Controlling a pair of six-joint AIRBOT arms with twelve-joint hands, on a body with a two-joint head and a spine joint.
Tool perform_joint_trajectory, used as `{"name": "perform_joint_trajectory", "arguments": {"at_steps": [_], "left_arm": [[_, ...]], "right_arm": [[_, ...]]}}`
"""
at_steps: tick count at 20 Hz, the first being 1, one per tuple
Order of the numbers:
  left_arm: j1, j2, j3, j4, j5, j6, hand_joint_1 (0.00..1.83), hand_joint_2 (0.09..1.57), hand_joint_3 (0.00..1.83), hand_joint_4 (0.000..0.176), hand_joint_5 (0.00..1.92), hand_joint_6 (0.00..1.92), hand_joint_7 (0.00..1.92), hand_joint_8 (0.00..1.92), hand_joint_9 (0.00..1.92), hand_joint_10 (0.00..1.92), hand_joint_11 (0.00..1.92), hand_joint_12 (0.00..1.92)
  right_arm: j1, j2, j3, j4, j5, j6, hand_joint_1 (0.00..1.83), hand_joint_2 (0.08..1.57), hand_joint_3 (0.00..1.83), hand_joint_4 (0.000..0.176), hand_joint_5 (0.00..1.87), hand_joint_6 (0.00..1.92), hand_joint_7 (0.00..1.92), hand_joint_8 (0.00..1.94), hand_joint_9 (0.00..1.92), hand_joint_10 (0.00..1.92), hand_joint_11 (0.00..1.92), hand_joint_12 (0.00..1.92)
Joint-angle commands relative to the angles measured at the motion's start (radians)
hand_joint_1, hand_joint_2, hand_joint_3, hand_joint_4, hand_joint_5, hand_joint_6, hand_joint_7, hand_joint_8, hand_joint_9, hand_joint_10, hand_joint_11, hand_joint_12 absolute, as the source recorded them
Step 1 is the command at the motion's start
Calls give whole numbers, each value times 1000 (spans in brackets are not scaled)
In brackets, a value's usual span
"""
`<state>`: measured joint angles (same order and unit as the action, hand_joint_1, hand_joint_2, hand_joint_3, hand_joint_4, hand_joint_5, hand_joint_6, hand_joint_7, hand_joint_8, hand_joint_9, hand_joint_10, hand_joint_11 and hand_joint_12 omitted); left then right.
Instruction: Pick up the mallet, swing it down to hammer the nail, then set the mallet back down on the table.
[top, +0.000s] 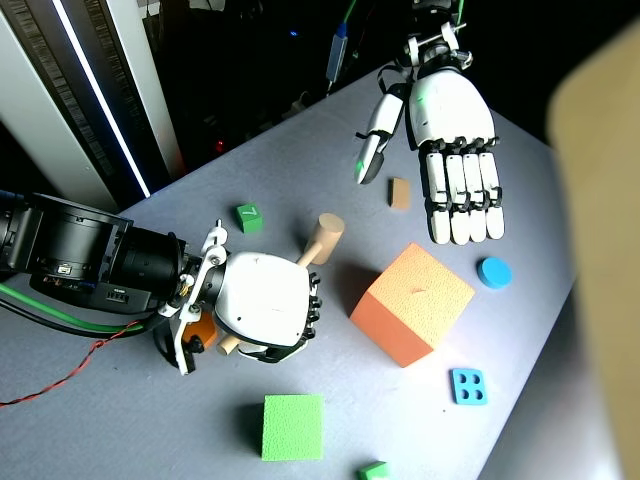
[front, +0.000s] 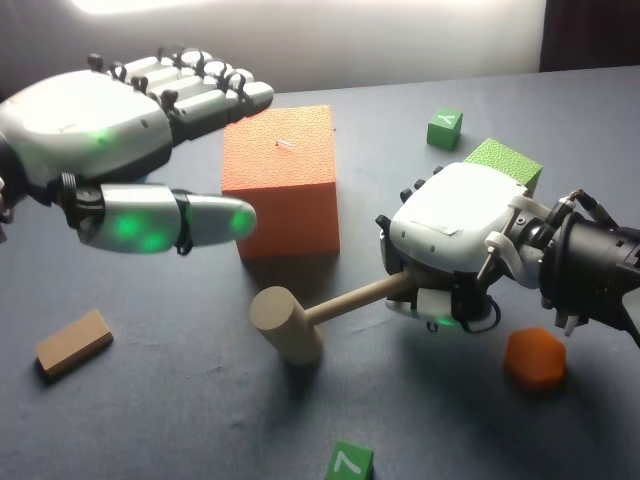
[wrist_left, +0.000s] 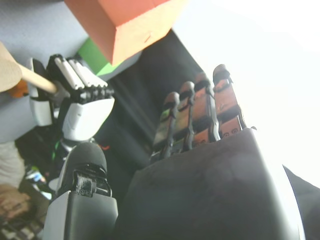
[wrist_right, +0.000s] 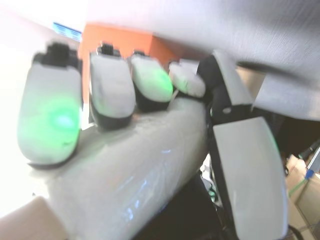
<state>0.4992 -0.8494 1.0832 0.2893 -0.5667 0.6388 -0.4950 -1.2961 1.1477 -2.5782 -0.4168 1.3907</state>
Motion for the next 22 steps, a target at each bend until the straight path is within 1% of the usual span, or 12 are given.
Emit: {"name": "perform_joint_trajectory", "arguments": {"at_steps": [1, 6, 8, 9, 10, 11, 14, 16, 17, 18, 20, 22], "left_arm": [[-16, 15, -3, -18, -99, -2, 0, 1270, 0, 0, 18, 1, 20, 0, 2, 0, 0, 0], [-12, 31, -27, -17, -99, -2, 0, 1274, 0, 0, 33, 5, 47, 8, 29, 8, 0, 0], [-11, 33, -30, -17, -99, -2, 0, 1270, 0, 0, 15, 0, 28, 0, 14, 1, 0, 0], [-11, 33, -32, -17, -99, -2, 0, 1276, 2, 0, 23, 4, 34, 3, 15, 1, 0, 0], [-11, 33, -32, -17, -99, -2, 0, 1277, 2, 0, 26, 5, 37, 4, 16, 2, 0, 0], [-11, 34, -33, -17, -99, -2, 0, 1269, 0, 0, 26, 5, 40, 5, 21, 3, 0, 0], [-11, 34, -35, -17, -99, -2, 0, 1272, 0, 0, 28, 4, 39, 4, 21, 3, 0, 0], [-11, 34, -35, -17, -99, -2, 0, 1275, 1, 0, 29, 4, 37, 2, 17, 0, 0, 0], [-11, 34, -35, -17, -99, -2, 0, 1271, 0, 0, 27, 3, 34, 0, 14, 0, 0, 0], [-11, 35, -35, -17, -99, -2, 0, 1270, 0, 0, 27, 2, 33, 0, 13, 0, 0, 0], [-11, 35, -36, -17, -99, -5, 0, 1269, 0, 0, 12, 0, 14, 0, 0, 0, 0, 0], [-12, 36, -38, -18, -98, -5, 0, 1273, 0, 0, 24, 5, 30, 7, 11, 5, 0, 0]], "right_arm": [[-6, -1, 3, -49, -53, -19, 827, 1410, 0, 176, 1248, 1921, 1460, 1941, 1598, 1921, 1807, 1921], [-17, 1, 3, -57, -54, -19, 819, 1383, 0, 176, 1244, 1921, 1426, 1941, 1566, 1921, 1779, 1921], [-18, 1, 3, -63, -57, -19, 644, 1293, 0, 176, 1154, 1921, 1239, 1941, 1347, 1921, 1602, 1921], [-18, 1, 3, -68, -58, -19, 560, 1248, 0, 117, 1070, 1921, 1143, 1941, 1256, 1921, 1498, 1921], [-18, 1, 3, -69, -59, -19, 525, 1224, 1, 21, 1013, 1921, 1094, 1941, 1206, 1921, 1433, 1921], [-17, 1, 4, -69, -60, -19, 501, 1231, 0, 0, 945, 1921, 1039, 1941, 1147, 1921, 1361, 1921], [-15, 1, 7, -75, -60, -19, 521, 1206, 0, 0, 811, 1921, 941, 1941, 1024, 1921, 1210, 1921], [-14, 1, 9, -88, -60, -19, 493, 1225, 4, 0, 614, 1908, 741, 1941, 818, 1921, 971, 1921], [-12, 2, 11, -98, -60, -15, 472, 1243, 5, 0, 562, 1798, 661, 1923, 724, 1921, 850, 1921], [-11, 3, 13, -105, -59, -7, 467, 1248, 4, 0, 552, 1767, 641, 1917, 700, 1921, 819, 1921], [-10, 6, 15, -114, -58, 5, 444, 1254, 1, 0, 539, 1571, 617, 1770, 638, 1884, 715, 1921], [-9, 9, 15, -115, -55, 9, 445, 1241, 0, 0, 499, 1445, 557, 1612, 569, 1673, 625, 1771]]}}
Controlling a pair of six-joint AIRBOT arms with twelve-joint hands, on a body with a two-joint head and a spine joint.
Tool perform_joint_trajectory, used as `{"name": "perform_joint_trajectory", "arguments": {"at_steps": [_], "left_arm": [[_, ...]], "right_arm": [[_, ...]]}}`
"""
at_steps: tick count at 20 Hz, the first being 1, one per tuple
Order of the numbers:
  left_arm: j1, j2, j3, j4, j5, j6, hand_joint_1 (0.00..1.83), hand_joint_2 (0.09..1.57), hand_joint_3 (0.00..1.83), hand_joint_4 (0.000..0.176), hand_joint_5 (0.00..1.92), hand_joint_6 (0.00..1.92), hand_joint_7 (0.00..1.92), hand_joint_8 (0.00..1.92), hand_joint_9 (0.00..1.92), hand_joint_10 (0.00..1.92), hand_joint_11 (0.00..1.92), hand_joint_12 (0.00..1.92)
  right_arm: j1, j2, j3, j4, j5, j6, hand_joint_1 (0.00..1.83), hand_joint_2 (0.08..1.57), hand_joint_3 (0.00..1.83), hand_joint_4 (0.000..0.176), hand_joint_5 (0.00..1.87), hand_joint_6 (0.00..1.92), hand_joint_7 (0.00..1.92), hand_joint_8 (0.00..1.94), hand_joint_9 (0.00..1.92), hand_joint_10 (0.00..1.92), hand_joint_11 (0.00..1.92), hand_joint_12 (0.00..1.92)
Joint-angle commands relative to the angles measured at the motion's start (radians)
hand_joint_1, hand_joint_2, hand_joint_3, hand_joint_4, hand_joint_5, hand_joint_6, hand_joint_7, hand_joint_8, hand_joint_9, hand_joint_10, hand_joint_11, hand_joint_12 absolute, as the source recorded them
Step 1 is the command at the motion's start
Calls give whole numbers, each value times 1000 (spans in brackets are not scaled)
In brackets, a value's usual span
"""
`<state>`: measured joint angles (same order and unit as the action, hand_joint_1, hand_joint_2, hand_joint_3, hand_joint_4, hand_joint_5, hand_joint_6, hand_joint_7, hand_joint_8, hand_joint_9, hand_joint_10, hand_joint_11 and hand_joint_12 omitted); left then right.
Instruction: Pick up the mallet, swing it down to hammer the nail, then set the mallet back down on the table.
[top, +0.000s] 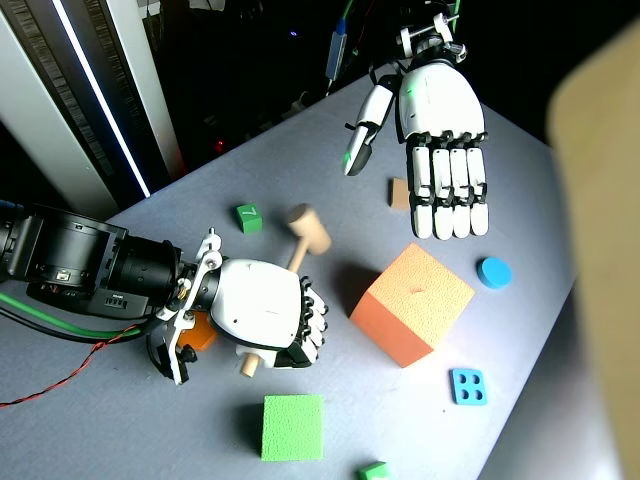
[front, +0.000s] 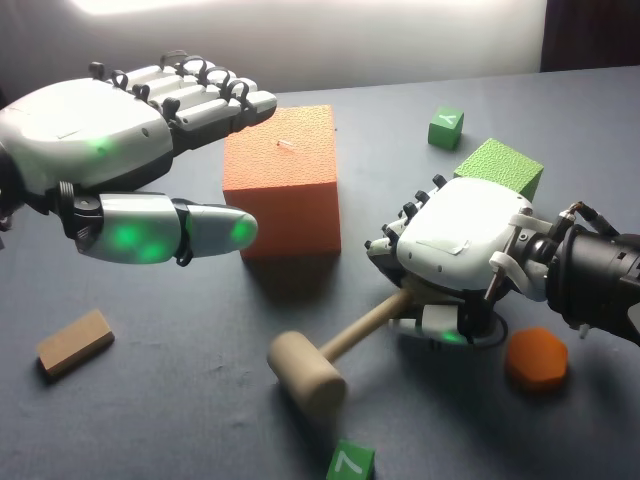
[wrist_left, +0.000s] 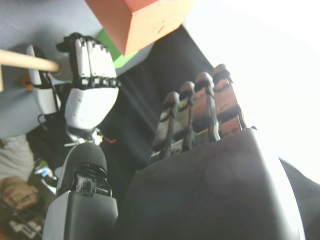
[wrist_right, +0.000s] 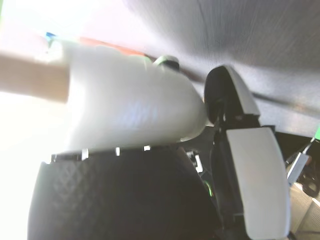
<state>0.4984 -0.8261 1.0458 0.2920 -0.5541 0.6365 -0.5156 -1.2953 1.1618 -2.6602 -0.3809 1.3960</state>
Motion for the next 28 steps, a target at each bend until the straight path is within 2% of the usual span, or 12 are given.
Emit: {"name": "perform_joint_trajectory", "arguments": {"at_steps": [1, 4, 6, 8, 11, 13, 15, 17, 20, 25, 26, 28], "left_arm": [[-11, 12, -1, -20, -109, -3, 0, 1277, 2, 0, 30, 7, 36, 9, 19, 8, 0, 0], [-12, 12, -2, -20, -108, -3, 0, 1274, 1, 0, 6, 0, 6, 0, 0, 0, 0, 0], [-12, 12, -2, -20, -108, -3, 0, 1274, 0, 0, 18, 5, 18, 5, 5, 2, 0, 0], [-12, 12, -2, -20, -108, -4, 0, 1275, 1, 0, 21, 6, 20, 5, 11, 4, 0, 0], [-12, 12, -2, -20, -108, -7, 0, 1274, 0, 0, 30, 7, 30, 7, 14, 4, 0, 0], [-14, 12, -3, -20, -108, -8, 0, 1272, 0, 0, 10, 0, 3, 0, 0, 0, 0, 0], [-14, 12, -4, -20, -108, -9, 0, 1272, 0, 0, 15, 2, 12, 5, 3, 1, 0, 0], [-15, 12, -4, -20, -108, -10, 0, 1266, 0, 0, 4, 0, 6, 1, 0, 0, 0, 0], [-16, 12, -4, -20, -108, -10, 0, 1269, 0, 0, 17, 7, 16, 5, 0, 0, 0, 0], [-19, 12, -3, -20, -108, -10, 0, 1272, 0, 0, 24, 6, 26, 7, 14, 4, 0, 0], [-19, 12, -3, -20, -108, -10, 0, 1267, 0, 0, 20, 3, 15, 1, 3, 0, 0, 0], [-19, 12, -3, -20, -108, -10, 0, 1271, 0, 0, 24, 5, 15, 1, 6, 2, 0, 0]], "right_arm": [[12, 11, 1, -33, -88, 9, 428, 1242, 0, 0, 489, 1358, 536, 1528, 544, 1589, 560, 1696], [8, 19, 1, -33, -87, 13, 467, 1215, 0, 0, 484, 1218, 510, 1417, 492, 1518, 415, 1712], [8, 23, 1, -33, -87, 14, 511, 1192, 0, 0, 485, 1152, 511, 1295, 474, 1366, 373, 1606], [13, 24, 1, -33, -92, 15, 443, 1191, 0, 0, 572, 866, 596, 1028, 512, 1160, 372, 1487], [24, 30, 1, -33, -82, 31, 433, 1181, 0, 0, 673, 255, 688, 523, 554, 802, 290, 1290], [33, 42, 0, -33, -72, 52, 448, 1167, 0, 0, 689, 66, 731, 262, 612, 537, 302, 1120], [41, 63, -7, -33, -70, 64, 417, 1179, 0, 0, 665, 7, 737, 68, 648, 269, 272, 1046], [50, 86, -14, -33, -68, 79, 322, 1212, 0, 0, 629, 0, 692, 4, 647, 83, 224, 987], [66, 116, -34, -33, -52, 82, 336, 1203, 0, 0, 603, 0, 642, 0, 613, 18, 214, 915], [107, 218, -134, -33, -46, 95, 318, 1206, 0, 0, 516, 6, 556, 3, 540, 4, 159, 891], [120, 246, -159, -33, -41, 111, 379, 1192, 0, 0, 515, 5, 550, 1, 534, 2, 149, 897], [141, 289, -196, -33, -32, 151, 371, 1192, 0, 0, 521, 6, 555, 3, 538, 3, 151, 900]]}}
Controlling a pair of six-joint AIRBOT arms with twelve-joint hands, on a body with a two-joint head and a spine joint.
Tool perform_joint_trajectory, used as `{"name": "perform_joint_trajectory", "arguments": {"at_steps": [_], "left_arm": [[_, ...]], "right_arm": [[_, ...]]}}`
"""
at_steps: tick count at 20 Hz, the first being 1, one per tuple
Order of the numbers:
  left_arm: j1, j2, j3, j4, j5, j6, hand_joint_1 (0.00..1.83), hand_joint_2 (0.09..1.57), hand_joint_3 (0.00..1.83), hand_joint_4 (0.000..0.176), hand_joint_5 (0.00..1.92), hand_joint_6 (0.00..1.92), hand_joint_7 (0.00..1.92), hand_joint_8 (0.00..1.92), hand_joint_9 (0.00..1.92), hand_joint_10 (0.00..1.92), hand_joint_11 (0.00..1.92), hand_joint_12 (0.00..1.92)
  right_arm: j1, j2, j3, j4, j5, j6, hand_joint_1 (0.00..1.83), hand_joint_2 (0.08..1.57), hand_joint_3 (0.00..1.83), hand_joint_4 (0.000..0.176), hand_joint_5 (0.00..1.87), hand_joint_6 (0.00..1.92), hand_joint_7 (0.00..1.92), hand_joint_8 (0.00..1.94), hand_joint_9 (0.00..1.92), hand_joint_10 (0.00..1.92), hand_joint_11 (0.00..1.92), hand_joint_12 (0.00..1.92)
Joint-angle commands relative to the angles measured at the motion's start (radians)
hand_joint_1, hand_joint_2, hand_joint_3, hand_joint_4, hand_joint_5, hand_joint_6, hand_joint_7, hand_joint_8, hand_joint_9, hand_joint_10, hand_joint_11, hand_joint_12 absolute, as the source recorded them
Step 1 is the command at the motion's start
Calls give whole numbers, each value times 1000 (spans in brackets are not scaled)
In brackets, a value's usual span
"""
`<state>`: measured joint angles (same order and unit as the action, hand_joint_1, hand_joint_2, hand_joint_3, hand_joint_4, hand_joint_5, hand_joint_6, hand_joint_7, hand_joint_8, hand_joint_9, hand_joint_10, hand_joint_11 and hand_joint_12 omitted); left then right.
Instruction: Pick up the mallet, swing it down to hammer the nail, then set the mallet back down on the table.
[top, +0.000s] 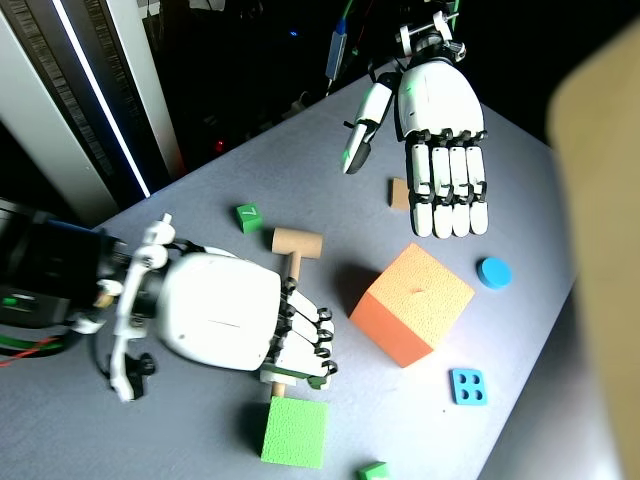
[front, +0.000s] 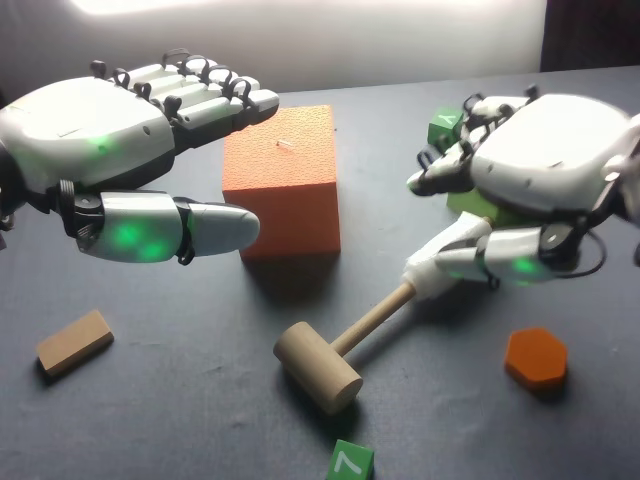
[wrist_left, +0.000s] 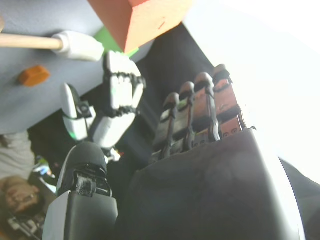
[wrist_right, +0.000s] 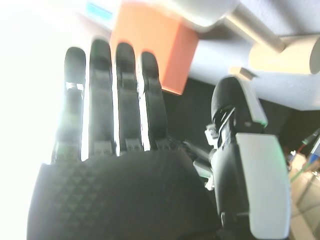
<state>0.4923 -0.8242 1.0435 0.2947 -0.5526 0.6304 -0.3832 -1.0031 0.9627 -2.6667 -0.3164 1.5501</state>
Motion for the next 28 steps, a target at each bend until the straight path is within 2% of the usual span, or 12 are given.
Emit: {"name": "perform_joint_trajectory", "arguments": {"at_steps": [1, 7, 9, 10, 11, 13, 16, 22, 23, 24, 26, 28], "left_arm": [[-13, 11, -1, -23, -110, -3, 0, 1269, 0, 0, 32, 8, 22, 4, 11, 4, 0, 0], [-17, 11, -4, -22, -110, -2, 0, 1270, 0, 0, 284, 11, 382, 22, 343, 27, 167, 95], [-20, 12, -6, -19, -111, -3, 3, 1321, 22, 0, 625, 38, 666, 275, 546, 418, 199, 490], [-21, 12, -7, -19, -111, -3, 22, 1364, 13, 0, 407, 965, 424, 1147, 398, 1222, 130, 1382], [-25, 13, -8, -19, -112, -3, 22, 1364, 13, 0, 407, 965, 424, 1147, 398, 1222, 130, 1382], [-27, 18, -11, -19, -116, -3, 92, 1357, 2, 0, 343, 1905, 368, 1911, 385, 1915, 432, 1917], [-27, 27, -20, -19, -117, -3, 137, 1318, 0, 0, 1313, 1921, 1337, 1921, 1284, 1921, 1262, 1921], [-27, 29, -49, -19, -95, -15, 0, 1248, 0, 12, 1315, 1921, 1441, 1921, 1508, 1921, 1499, 1921], [-28, 29, -57, -19, -90, -15, 72, 1421, 6, 143, 1313, 1921, 1478, 1921, 1569, 1921, 1594, 1921], [-30, 28, -66, -19, -90, -15, 881, 1415, 170, 175, 1353, 1921, 1474, 1921, 1567, 1921, 1672, 1921], [-33, 28, -77, -19, -97, -15, 1009, 1452, 95, 176, 1410, 1921, 1501, 1921, 1578, 1921, 1656, 1921], [-38, 28, -87, -19, -97, -13, 1170, 1418, 58, 176, 1461, 1921, 1558, 1921, 1611, 1921, 1642, 1921]], "right_arm": [[22, 16, -14, -26, -84, 25, 350, 1194, 0, 0, 525, 7, 561, 4, 543, 5, 155, 909], [88, 111, -77, -26, 16, 199, 422, 1174, 0, 0, 617, 21, 705, 37, 716, 70, 250, 1030], [103, 134, -91, -26, 12, 202, 504, 1139, 0, 0, 321, 1143, 350, 1262, 349, 1257, 176, 1554], [109, 145, -99, -26, 11, 212, 521, 1154, 1, 0, 173, 1581, 224, 1703, 223, 1751, 163, 1848], [114, 155, -105, -26, 10, 231, 521, 1154, 1, 0, 173, 1581, 224, 1703, 223, 1751, 163, 1848], [111, 177, -118, -26, 4, 267, 543, 1129, 0, 0, 217, 1917, 298, 1939, 389, 1920, 480, 1920], [82, 197, -137, -26, -47, 296, 385, 1168, 3, 0, 687, 1921, 846, 1941, 912, 1921, 1066, 1921], [28, 226, -158, -26, -89, 310, 331, 1151, 0, 0, 1649, 1921, 1689, 1941, 1723, 1921, 1768, 1921], [24, 229, -159, -25, -92, 318, 446, 1241, 9, 0, 1621, 1921, 1677, 1941, 1714, 1921, 1775, 1921], [22, 232, -158, -25, -99, 320, 865, 1378, 36, 0, 1557, 1921, 1704, 1941, 1767, 1921, 1826, 1921], [21, 233, -159, -25, -100, 325, 1041, 1418, 14, 157, 1584, 1921, 1722, 1941, 1795, 1921, 1845, 1921], [18, 233, -160, -25, -100, 327, 1017, 1406, 5, 175, 1592, 1921, 1711, 1941, 1797, 1921, 1848, 1921]]}}
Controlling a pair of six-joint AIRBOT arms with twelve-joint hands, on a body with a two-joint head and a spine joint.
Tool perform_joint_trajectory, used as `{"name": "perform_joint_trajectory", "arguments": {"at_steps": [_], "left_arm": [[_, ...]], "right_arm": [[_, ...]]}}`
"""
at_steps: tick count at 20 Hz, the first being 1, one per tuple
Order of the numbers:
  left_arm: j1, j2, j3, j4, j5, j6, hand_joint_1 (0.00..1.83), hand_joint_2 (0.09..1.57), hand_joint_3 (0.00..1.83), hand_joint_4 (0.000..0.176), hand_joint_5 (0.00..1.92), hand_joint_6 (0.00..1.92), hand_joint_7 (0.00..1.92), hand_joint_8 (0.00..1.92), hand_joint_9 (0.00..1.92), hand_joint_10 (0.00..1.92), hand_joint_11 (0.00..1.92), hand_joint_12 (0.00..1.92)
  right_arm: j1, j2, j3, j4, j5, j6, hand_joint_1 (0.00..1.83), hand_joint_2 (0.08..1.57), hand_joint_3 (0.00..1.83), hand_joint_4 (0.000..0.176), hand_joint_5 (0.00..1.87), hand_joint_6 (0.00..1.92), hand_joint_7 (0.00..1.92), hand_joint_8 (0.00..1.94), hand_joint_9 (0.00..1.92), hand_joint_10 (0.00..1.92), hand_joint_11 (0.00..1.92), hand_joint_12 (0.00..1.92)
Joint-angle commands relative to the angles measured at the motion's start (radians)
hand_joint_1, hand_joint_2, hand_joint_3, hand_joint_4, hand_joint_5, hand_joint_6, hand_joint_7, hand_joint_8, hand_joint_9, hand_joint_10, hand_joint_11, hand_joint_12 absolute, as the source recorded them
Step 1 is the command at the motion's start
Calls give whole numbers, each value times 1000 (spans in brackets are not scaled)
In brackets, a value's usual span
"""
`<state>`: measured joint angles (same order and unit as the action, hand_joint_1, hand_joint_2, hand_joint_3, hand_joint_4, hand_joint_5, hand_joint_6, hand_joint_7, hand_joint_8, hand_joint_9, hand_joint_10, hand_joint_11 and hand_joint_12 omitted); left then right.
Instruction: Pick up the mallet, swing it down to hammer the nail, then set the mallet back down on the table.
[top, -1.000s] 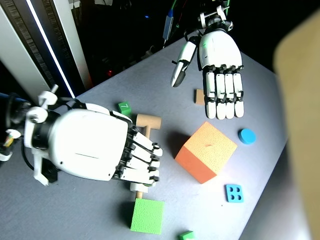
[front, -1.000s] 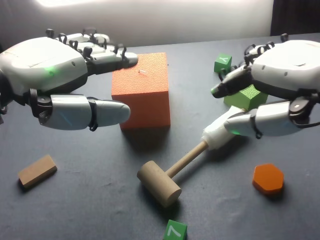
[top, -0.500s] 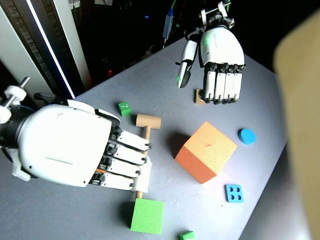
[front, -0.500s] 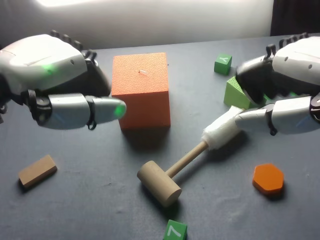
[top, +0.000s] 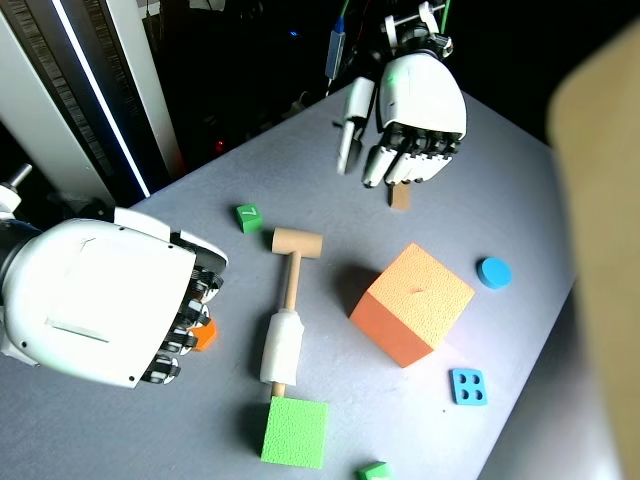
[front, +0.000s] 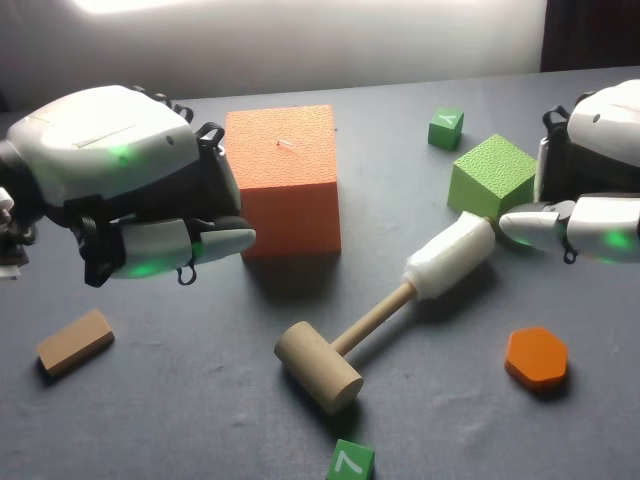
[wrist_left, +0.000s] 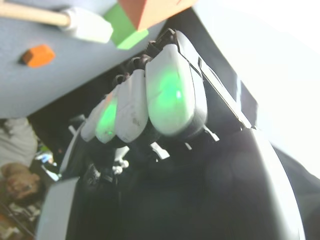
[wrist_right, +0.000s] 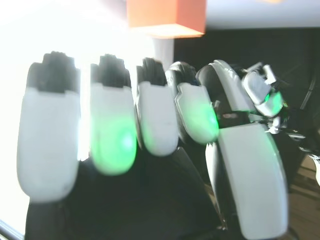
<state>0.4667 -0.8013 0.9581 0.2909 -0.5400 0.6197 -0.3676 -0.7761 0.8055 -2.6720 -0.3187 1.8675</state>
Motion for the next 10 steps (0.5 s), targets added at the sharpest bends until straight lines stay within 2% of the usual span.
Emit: {"name": "perform_joint_trajectory", "arguments": {"at_steps": [1, 3, 4, 5, 6, 7, 8, 10], "left_arm": [[-13, 5, -4, -15, -109, -3, 1160, 1421, 56, 176, 1472, 1921, 1576, 1921, 1623, 1921, 1647, 1921], [-14, 4, -7, -15, -114, -3, 1139, 1414, 52, 176, 1503, 1921, 1603, 1921, 1642, 1921, 1645, 1921], [-14, 4, -8, -15, -115, -3, 901, 1399, 42, 167, 1452, 1921, 1569, 1921, 1595, 1921, 1552, 1921], [-14, 4, -7, -15, -116, -3, 901, 1399, 42, 167, 1452, 1921, 1569, 1921, 1595, 1921, 1552, 1921], [-13, 4, -6, -15, -120, -5, 771, 1429, 36, 97, 1422, 1921, 1543, 1921, 1555, 1921, 1455, 1921], [-12, 4, -5, -15, -123, -5, 816, 1436, 32, 86, 1430, 1921, 1539, 1921, 1567, 1921, 1463, 1921], [-12, 4, -2, -15, -127, -9, 813, 1452, 34, 88, 1412, 1921, 1525, 1921, 1558, 1921, 1441, 1921], [-13, 4, -1, -15, -128, -11, 712, 1486, 37, 101, 1383, 1921, 1496, 1921, 1524, 1921, 1384, 1921]], "right_arm": [[2, 6, -2, -20, -98, 9, 1026, 1399, 1, 170, 1594, 1921, 1710, 1941, 1795, 1921, 1840, 1921], [1, 6, -2, -20, -98, 9, 1080, 1381, 0, 172, 1576, 1921, 1708, 1941, 1799, 1921, 1849, 1921], [-1, 6, -2, -20, -98, 9, 1029, 1401, 2, 146, 1587, 1921, 1705, 1941, 1789, 1921, 1832, 1921], [-3, 6, -2, -20, -98, 9, 1029, 1401, 2, 146, 1587, 1921, 1705, 1941, 1789, 1921, 1832, 1921], [-3, 6, -2, -20, -95, 9, 1025, 1402, 2, 120, 1566, 1921, 1678, 1941, 1759, 1921, 1803, 1921], [-3, 6, -3, -20, -94, 9, 1031, 1399, 1, 107, 1567, 1921, 1681, 1941, 1763, 1921, 1812, 1921], [-3, 6, -3, -20, -94, 9, 1024, 1411, 6, 95, 1560, 1921, 1673, 1941, 1762, 1921, 1820, 1921], [-4, 6, -3, -20, -93, 9, 1048, 1405, 3, 83, 1555, 1921, 1664, 1941, 1755, 1921, 1817, 1921]]}}
